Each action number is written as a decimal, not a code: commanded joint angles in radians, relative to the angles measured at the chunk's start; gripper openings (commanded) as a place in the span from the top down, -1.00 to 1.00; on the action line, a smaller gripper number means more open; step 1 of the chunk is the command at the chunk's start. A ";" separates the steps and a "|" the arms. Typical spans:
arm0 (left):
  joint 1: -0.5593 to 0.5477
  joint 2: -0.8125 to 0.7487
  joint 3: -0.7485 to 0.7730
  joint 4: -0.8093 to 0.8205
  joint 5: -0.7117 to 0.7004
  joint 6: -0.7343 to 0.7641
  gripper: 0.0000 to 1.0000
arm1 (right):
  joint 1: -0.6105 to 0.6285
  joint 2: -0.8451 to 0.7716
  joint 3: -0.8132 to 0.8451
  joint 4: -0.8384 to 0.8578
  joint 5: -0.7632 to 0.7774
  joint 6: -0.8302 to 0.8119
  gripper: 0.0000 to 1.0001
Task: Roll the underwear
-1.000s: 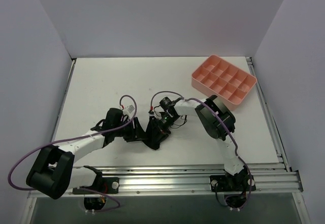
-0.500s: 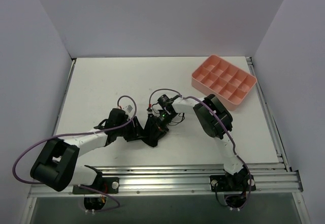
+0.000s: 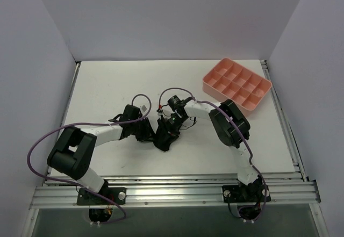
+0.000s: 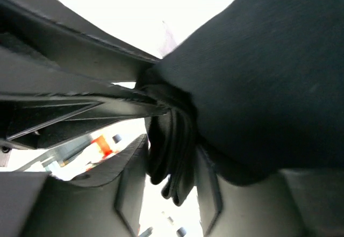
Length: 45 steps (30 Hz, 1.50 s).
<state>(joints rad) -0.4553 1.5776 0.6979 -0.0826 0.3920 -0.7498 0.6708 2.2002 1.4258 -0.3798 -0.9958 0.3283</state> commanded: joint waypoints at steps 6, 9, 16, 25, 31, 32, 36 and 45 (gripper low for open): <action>0.012 0.096 0.060 -0.101 -0.035 0.024 0.57 | 0.038 -0.128 0.008 0.038 0.335 -0.123 0.15; 0.014 0.110 0.075 -0.111 -0.030 0.026 0.57 | 0.058 -0.131 0.010 0.039 0.394 -0.144 0.14; 0.015 0.139 0.121 -0.151 -0.021 0.043 0.58 | 0.116 -0.117 -0.004 0.025 0.528 -0.193 0.18; 0.096 0.053 0.103 -0.178 0.001 0.023 0.28 | 0.034 -0.117 -0.143 0.201 0.304 -0.035 1.00; 0.142 -0.036 0.017 -0.085 0.056 -0.002 -0.08 | -0.013 -0.044 -0.122 0.260 0.114 0.064 1.00; 0.141 -0.037 0.008 -0.054 0.067 -0.014 -0.09 | -0.019 -0.039 -0.120 0.274 0.099 0.099 1.00; 0.141 -0.039 -0.037 0.004 0.091 -0.042 -0.13 | -0.039 -0.014 -0.116 0.323 0.046 0.155 1.00; 0.141 -0.112 -0.129 0.064 0.036 -0.112 -0.18 | -0.069 0.038 -0.114 0.332 0.034 0.190 1.00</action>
<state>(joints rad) -0.3187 1.5200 0.6079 -0.0162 0.4740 -0.8440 0.6243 2.1971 1.3121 -0.0513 -1.0515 0.5091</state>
